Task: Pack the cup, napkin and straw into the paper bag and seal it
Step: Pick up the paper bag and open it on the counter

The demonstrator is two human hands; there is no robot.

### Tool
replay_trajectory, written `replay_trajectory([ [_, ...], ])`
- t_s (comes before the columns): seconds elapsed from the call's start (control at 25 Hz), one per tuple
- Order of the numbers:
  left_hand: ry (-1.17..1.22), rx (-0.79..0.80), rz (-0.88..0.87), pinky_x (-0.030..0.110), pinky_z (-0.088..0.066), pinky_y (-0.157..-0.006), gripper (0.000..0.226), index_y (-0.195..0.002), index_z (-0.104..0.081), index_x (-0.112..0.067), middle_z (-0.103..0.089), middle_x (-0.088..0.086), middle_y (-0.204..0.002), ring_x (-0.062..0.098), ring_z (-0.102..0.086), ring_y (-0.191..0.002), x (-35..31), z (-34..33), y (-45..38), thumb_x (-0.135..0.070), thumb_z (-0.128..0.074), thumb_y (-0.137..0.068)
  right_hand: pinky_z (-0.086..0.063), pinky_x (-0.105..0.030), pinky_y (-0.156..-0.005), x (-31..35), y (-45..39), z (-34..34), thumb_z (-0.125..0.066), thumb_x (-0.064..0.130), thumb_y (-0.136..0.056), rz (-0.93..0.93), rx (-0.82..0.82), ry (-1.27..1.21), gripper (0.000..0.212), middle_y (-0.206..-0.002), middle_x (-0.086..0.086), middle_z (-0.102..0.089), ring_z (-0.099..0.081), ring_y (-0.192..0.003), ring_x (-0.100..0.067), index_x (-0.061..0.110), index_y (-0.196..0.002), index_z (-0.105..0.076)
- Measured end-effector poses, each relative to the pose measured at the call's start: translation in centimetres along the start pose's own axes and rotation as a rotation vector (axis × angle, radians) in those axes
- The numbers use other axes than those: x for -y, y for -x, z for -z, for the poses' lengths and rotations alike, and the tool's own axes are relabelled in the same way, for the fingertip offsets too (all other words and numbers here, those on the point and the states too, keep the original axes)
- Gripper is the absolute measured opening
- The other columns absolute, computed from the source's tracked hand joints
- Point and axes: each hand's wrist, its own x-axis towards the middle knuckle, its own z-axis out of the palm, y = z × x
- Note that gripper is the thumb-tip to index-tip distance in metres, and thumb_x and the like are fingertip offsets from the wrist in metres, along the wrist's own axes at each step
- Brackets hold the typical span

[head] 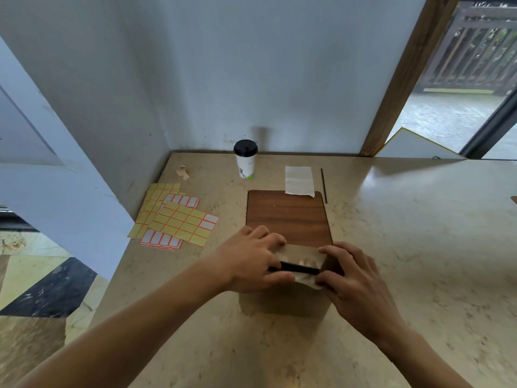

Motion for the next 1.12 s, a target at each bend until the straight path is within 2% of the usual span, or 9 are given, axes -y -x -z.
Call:
replay_trajectory([
  [0.24, 0.119, -0.017, 0.077, 0.042, -0.027, -0.106, 0.052, -0.115, -0.064, -0.036, -0.033, -0.002, -0.149, 0.019, -0.034, -0.128, 0.3, 0.5, -0.7, -0.053, -0.018, -0.099, -0.036, -0.050, -0.103, -0.2, -0.2, 0.8, -0.074, 0.032, -0.070, 0.070, -0.068, 0.038, 0.008, -0.137, -0.004, -0.046, -0.035, -0.130, -0.038, 0.028, -0.075, -0.071],
  [0.36, 0.043, -0.075, 0.090, 0.042, -0.026, -0.106, 0.043, -0.114, -0.065, -0.032, -0.039, 0.001, -0.136, 0.021, -0.033, -0.122, 0.2, 0.8, -1.3, -0.046, -0.029, -0.097, -0.038, -0.040, -0.090, -0.3, 0.1, 1.6, -0.085, 0.029, -0.064, 0.121, 0.003, 0.086, 0.018, -0.114, 0.001, -0.062, -0.045, -0.111, -0.030, 0.026, -0.077, -0.073],
  [0.44, -0.029, -0.027, 0.085, 0.042, -0.026, -0.103, 0.036, -0.115, -0.064, -0.027, -0.042, 0.001, -0.119, 0.023, -0.034, -0.115, 0.0, 1.4, -1.6, -0.044, -0.040, -0.093, -0.035, -0.036, -0.083, -0.1, 0.0, 2.5, -0.082, 0.031, -0.068, 0.201, 0.067, 0.145, 0.016, -0.097, 0.006, -0.067, -0.050, -0.099, -0.024, 0.027, -0.080, -0.073],
  [0.52, -0.113, 0.063, 0.077, 0.044, -0.025, -0.103, 0.036, -0.116, -0.063, -0.023, -0.042, 0.002, -0.111, 0.024, -0.035, -0.112, -0.2, 2.2, -1.9, -0.043, -0.052, -0.089, -0.035, -0.038, -0.082, 0.1, -0.6, 3.4, -0.067, 0.041, -0.080, 0.281, 0.134, 0.190, 0.015, -0.085, 0.008, -0.068, -0.055, -0.091, -0.022, 0.026, -0.079, -0.071],
  [0.64, -0.183, 0.094, 0.050, 0.047, -0.023, -0.105, 0.054, -0.125, -0.057, -0.023, -0.046, 0.003, -0.116, 0.024, -0.036, -0.112, -0.2, 3.0, -2.5, -0.051, -0.066, -0.079, -0.033, -0.043, -0.094, 0.6, -2.3, 5.4, -0.032, 0.058, -0.094, 0.268, 0.331, 0.200, 0.057, -0.070, 0.008, -0.068, -0.059, -0.085, -0.020, 0.022, -0.074, -0.072],
  [0.76, -0.216, 0.102, 0.044, 0.048, -0.025, -0.106, 0.079, -0.136, -0.046, -0.024, -0.048, 0.004, -0.124, 0.025, -0.038, -0.115, -0.4, 3.3, -2.8, -0.059, -0.072, -0.070, -0.029, -0.037, -0.104, 1.9, -4.7, 6.6, -0.014, 0.056, -0.098, 0.241, 0.432, 0.081, 0.064, -0.087, 0.009, -0.071, -0.059, -0.093, -0.013, 0.025, -0.096, -0.070],
  [0.92, -0.230, 0.097, 0.065, 0.050, -0.022, -0.108, 0.095, -0.142, -0.036, -0.023, -0.045, 0.005, -0.135, 0.027, -0.038, -0.122, -0.3, 3.2, -2.6, -0.063, -0.074, -0.065, -0.051, -0.029, -0.081, 2.2, -8.0, 5.6, -0.044, 0.048, -0.095, 0.208, 0.495, 0.018, 0.034, -0.105, 0.007, -0.067, -0.062, -0.094, -0.013, 0.027, -0.114, -0.063],
  [1.0, -0.219, 0.091, 0.071, 0.049, -0.020, -0.109, 0.100, -0.143, -0.032, -0.024, -0.043, 0.004, -0.138, 0.027, -0.037, -0.126, 0.0, 3.0, -2.3, -0.066, -0.074, -0.063, -0.049, -0.031, -0.082, 1.5, -8.6, 4.5, -0.056, 0.055, -0.086, 0.170, 0.591, 0.055, 0.044, -0.112, 0.006, -0.062, -0.056, -0.101, -0.016, 0.029, -0.122, -0.058],
  [1.12, -0.183, 0.077, 0.098, 0.048, -0.014, -0.114, 0.108, -0.147, -0.025, -0.025, -0.040, 0.003, -0.143, 0.026, -0.032, -0.133, 0.7, 2.7, -1.6, -0.072, -0.071, -0.061, -0.041, -0.037, -0.095, 0.3, -8.2, 3.3, -0.062, 0.069, -0.072, 0.103, 0.694, 0.056, 0.076, -0.131, 0.007, -0.052, -0.046, -0.119, -0.019, 0.037, -0.137, -0.041],
])
